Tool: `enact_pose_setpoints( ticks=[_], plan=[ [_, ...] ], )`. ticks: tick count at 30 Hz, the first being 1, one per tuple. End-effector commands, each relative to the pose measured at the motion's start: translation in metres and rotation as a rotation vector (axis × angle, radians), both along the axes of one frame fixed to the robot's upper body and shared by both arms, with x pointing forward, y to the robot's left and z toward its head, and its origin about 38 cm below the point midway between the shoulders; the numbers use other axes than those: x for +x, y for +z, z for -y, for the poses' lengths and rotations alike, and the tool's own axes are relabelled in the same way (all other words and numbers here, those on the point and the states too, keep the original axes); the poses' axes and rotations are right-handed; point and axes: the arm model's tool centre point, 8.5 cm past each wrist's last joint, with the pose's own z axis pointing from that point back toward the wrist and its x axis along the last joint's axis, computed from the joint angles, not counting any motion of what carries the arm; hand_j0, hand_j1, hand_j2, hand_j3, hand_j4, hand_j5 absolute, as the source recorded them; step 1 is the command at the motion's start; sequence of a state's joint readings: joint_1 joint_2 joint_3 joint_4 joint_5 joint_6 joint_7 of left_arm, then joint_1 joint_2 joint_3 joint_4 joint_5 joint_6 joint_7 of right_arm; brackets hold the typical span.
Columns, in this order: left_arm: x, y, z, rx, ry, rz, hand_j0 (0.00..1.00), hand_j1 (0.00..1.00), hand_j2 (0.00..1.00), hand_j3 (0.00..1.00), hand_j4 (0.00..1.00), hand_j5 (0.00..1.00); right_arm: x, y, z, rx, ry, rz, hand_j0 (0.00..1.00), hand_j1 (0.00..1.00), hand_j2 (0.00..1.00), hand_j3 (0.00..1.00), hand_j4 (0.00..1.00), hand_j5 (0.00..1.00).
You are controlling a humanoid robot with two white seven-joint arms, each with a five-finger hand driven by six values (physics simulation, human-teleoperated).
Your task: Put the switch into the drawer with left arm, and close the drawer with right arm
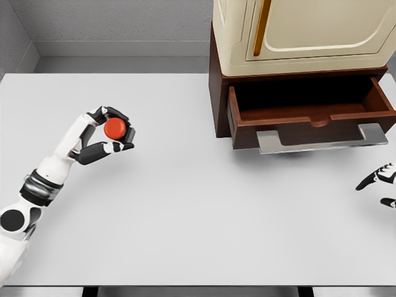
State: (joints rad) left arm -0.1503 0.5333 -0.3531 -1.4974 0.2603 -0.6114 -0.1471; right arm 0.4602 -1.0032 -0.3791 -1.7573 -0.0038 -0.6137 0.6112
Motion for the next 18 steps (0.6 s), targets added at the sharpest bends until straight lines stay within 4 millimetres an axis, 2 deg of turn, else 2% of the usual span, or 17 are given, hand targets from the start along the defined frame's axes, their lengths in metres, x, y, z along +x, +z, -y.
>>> enact_pose_setpoints(
  ticks=[1,8,18],
  plan=[
    [-0.001,0.003,0.003,-0.011,-0.008,0.007,0.4,0.4,0.4,0.4,0.4,0.4,0.0,0.0,0.0,0.007,-0.002,-0.001,0.65,0.65,0.65,0.65,0.65,0.65],
    [0.009,0.024,0.025,-0.04,-0.066,0.068,0.4,0.4,0.4,0.4,0.4,0.4,0.0,0.0,0.0,0.006,-0.003,-0.003,0.65,0.65,0.65,0.65,0.65,0.65],
    [0.017,0.037,0.048,-0.062,-0.108,0.114,0.4,0.4,0.4,0.4,0.4,0.4,0.0,0.0,0.0,0.006,-0.002,-0.004,0.65,0.65,0.65,0.65,0.65,0.65]
  ],
)
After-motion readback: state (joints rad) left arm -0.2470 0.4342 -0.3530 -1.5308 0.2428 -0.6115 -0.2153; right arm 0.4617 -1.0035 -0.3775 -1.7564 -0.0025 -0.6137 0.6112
